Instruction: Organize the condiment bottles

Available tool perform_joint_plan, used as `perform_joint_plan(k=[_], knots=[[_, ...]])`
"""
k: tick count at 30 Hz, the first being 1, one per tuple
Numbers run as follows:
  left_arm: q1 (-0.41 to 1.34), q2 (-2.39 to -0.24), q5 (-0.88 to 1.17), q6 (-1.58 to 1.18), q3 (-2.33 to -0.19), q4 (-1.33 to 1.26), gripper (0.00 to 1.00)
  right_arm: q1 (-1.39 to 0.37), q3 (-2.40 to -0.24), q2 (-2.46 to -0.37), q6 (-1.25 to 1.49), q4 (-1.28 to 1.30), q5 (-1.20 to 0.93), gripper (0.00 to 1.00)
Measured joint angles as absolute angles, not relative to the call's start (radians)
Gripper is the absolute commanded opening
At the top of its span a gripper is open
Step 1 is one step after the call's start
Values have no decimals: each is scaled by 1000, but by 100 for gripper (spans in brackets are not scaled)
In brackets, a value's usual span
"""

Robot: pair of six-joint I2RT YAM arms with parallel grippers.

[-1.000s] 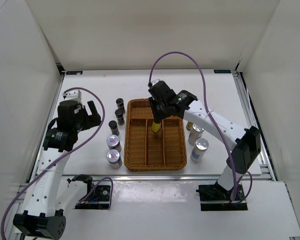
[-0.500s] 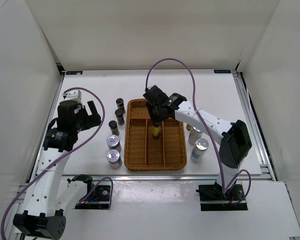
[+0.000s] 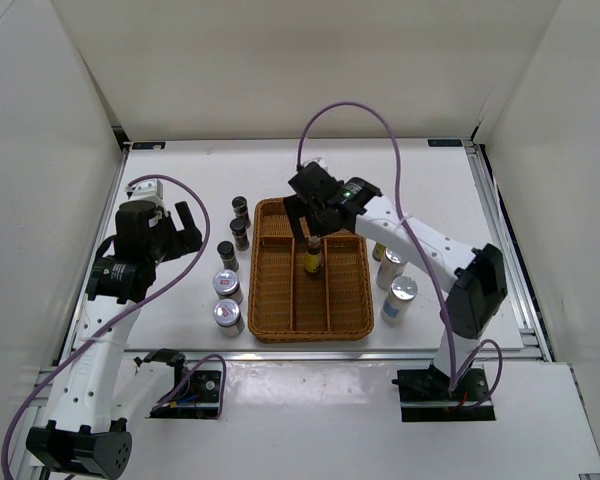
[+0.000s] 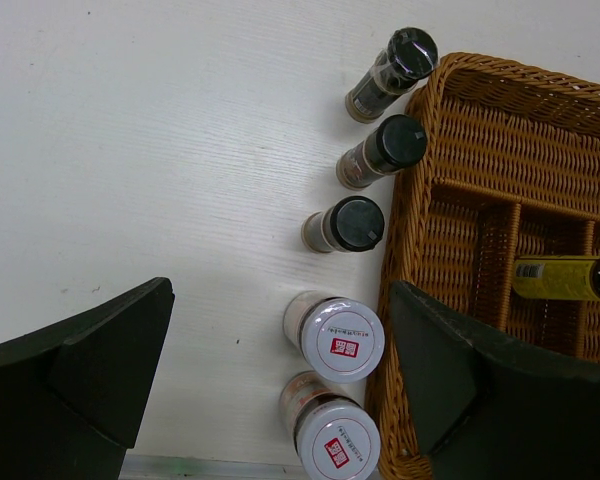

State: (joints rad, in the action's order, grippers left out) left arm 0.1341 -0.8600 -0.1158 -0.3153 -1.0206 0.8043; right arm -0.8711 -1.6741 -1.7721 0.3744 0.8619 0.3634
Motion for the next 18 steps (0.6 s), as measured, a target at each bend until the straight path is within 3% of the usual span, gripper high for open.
perform_joint_plan(k=[4, 10, 14, 18], knots=[[134, -860, -116, -315, -1020, 804, 100, -862, -1715, -1677, 366, 907, 453, 99], [134, -860, -116, -315, -1020, 804, 100, -668, -1694, -1495, 354, 931, 441, 78], [134, -860, -116, -315, -1020, 804, 100, -511, -1652, -1508, 348, 950, 413, 73], [134, -860, -116, -315, -1020, 804, 100, -484, -1595, -1579, 336, 975, 384, 70]])
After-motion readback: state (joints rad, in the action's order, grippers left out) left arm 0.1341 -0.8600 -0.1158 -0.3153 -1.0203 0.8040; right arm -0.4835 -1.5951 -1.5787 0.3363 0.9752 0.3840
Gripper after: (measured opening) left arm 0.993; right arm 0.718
